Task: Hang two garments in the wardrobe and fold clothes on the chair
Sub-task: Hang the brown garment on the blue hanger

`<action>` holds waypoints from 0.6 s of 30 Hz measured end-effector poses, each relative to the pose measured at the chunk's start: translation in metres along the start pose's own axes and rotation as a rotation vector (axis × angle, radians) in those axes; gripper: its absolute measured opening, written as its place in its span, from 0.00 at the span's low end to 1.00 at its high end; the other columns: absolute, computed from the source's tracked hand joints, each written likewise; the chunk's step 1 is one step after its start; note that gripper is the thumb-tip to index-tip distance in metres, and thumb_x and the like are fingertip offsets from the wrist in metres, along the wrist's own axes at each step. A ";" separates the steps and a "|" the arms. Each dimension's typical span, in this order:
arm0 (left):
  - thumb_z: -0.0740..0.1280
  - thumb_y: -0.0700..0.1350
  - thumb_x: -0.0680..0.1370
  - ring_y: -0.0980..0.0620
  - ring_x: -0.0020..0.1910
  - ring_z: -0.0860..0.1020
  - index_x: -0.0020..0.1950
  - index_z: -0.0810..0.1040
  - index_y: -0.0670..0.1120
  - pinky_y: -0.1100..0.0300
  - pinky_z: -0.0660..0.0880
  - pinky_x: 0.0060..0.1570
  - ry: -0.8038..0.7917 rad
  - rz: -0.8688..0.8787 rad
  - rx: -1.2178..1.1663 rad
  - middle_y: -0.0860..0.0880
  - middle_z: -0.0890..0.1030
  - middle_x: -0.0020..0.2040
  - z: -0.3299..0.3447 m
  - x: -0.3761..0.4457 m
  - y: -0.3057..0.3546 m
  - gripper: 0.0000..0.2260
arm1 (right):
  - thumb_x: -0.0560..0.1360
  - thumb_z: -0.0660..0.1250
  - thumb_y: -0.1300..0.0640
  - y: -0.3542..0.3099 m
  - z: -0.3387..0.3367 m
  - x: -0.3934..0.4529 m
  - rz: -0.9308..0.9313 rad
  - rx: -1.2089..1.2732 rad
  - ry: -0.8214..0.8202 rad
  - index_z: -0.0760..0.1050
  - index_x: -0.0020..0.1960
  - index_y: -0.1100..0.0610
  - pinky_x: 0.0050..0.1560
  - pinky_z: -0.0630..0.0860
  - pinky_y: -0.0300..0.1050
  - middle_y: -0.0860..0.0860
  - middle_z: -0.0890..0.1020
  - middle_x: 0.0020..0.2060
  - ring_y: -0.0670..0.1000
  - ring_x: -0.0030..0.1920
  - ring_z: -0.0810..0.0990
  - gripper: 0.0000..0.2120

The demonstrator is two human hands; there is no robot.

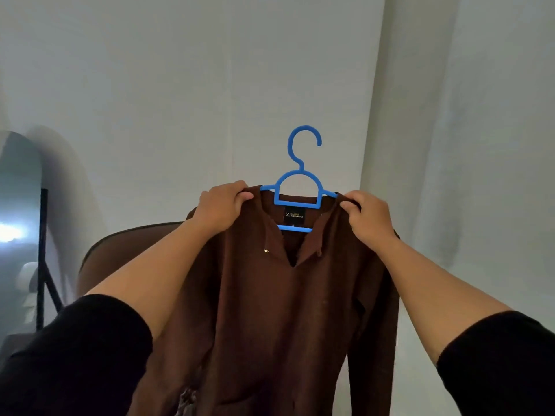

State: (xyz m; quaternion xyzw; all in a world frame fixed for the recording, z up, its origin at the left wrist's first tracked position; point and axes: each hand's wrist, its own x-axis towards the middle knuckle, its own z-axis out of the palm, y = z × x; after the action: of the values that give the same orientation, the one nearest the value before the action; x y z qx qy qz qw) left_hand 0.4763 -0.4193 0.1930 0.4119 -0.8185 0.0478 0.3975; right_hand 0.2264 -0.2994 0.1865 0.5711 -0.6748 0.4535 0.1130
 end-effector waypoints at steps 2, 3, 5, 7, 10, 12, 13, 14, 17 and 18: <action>0.56 0.49 0.81 0.42 0.46 0.77 0.51 0.75 0.45 0.49 0.72 0.51 0.028 0.018 -0.059 0.45 0.81 0.46 0.011 0.002 0.017 0.11 | 0.79 0.60 0.59 0.013 -0.015 0.000 0.017 -0.023 0.017 0.78 0.56 0.60 0.50 0.66 0.38 0.55 0.81 0.51 0.54 0.52 0.77 0.11; 0.56 0.48 0.81 0.42 0.46 0.77 0.51 0.75 0.45 0.49 0.72 0.49 0.050 0.024 -0.093 0.44 0.81 0.46 0.017 0.005 0.027 0.10 | 0.79 0.60 0.58 0.020 -0.022 0.001 0.020 -0.031 0.025 0.78 0.56 0.59 0.51 0.67 0.39 0.55 0.81 0.51 0.54 0.53 0.77 0.10; 0.57 0.47 0.81 0.42 0.45 0.77 0.50 0.75 0.44 0.50 0.72 0.48 0.089 0.023 -0.135 0.44 0.81 0.45 0.028 0.012 0.048 0.10 | 0.79 0.61 0.55 0.032 -0.038 0.006 0.023 -0.051 0.050 0.77 0.58 0.56 0.56 0.69 0.43 0.52 0.81 0.53 0.53 0.55 0.77 0.11; 0.57 0.47 0.81 0.43 0.44 0.77 0.50 0.75 0.44 0.50 0.73 0.48 0.113 0.019 -0.153 0.45 0.80 0.44 0.040 0.021 0.070 0.10 | 0.78 0.62 0.49 0.043 -0.056 0.011 0.004 -0.094 0.089 0.74 0.63 0.49 0.62 0.67 0.52 0.48 0.80 0.55 0.51 0.58 0.75 0.15; 0.57 0.47 0.81 0.44 0.44 0.77 0.50 0.75 0.45 0.48 0.73 0.49 0.127 0.042 -0.193 0.46 0.80 0.44 0.060 0.036 0.113 0.10 | 0.77 0.62 0.46 0.054 -0.084 0.020 -0.076 -0.213 0.110 0.66 0.70 0.41 0.59 0.62 0.51 0.45 0.80 0.55 0.50 0.59 0.73 0.21; 0.57 0.47 0.81 0.44 0.44 0.77 0.50 0.76 0.45 0.47 0.74 0.51 0.126 0.081 -0.236 0.46 0.81 0.44 0.072 0.047 0.145 0.10 | 0.79 0.60 0.48 0.063 -0.102 0.025 -0.091 -0.277 0.138 0.62 0.71 0.39 0.58 0.62 0.49 0.47 0.80 0.54 0.51 0.57 0.74 0.22; 0.57 0.48 0.81 0.44 0.44 0.77 0.51 0.76 0.46 0.47 0.74 0.51 0.122 0.099 -0.259 0.46 0.80 0.44 0.078 0.052 0.162 0.10 | 0.79 0.59 0.49 0.070 -0.111 0.026 -0.082 -0.291 0.168 0.62 0.71 0.39 0.58 0.62 0.48 0.49 0.80 0.53 0.52 0.56 0.74 0.21; 0.57 0.48 0.81 0.45 0.45 0.77 0.51 0.76 0.46 0.47 0.74 0.51 0.118 0.118 -0.282 0.47 0.80 0.44 0.084 0.056 0.178 0.10 | 0.80 0.59 0.51 0.078 -0.121 0.028 -0.070 -0.297 0.210 0.62 0.71 0.39 0.58 0.63 0.49 0.50 0.80 0.52 0.52 0.55 0.75 0.21; 0.59 0.47 0.80 0.45 0.45 0.78 0.54 0.74 0.47 0.50 0.74 0.50 0.098 0.212 -0.409 0.48 0.80 0.44 0.102 0.065 0.223 0.08 | 0.81 0.57 0.55 0.112 -0.153 0.033 -0.054 -0.300 0.307 0.65 0.70 0.40 0.59 0.69 0.52 0.52 0.80 0.49 0.53 0.52 0.77 0.20; 0.59 0.46 0.80 0.45 0.46 0.78 0.58 0.73 0.49 0.52 0.74 0.51 0.083 0.269 -0.450 0.47 0.80 0.45 0.108 0.068 0.235 0.08 | 0.81 0.57 0.55 0.124 -0.164 0.034 -0.049 -0.304 0.325 0.66 0.70 0.40 0.59 0.70 0.54 0.52 0.80 0.49 0.53 0.52 0.77 0.20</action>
State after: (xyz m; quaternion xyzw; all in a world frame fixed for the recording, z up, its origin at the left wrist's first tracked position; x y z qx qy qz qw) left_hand 0.2191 -0.3520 0.2247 0.1980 -0.8390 -0.0663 0.5024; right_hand 0.0469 -0.2085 0.2417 0.4832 -0.6943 0.4296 0.3162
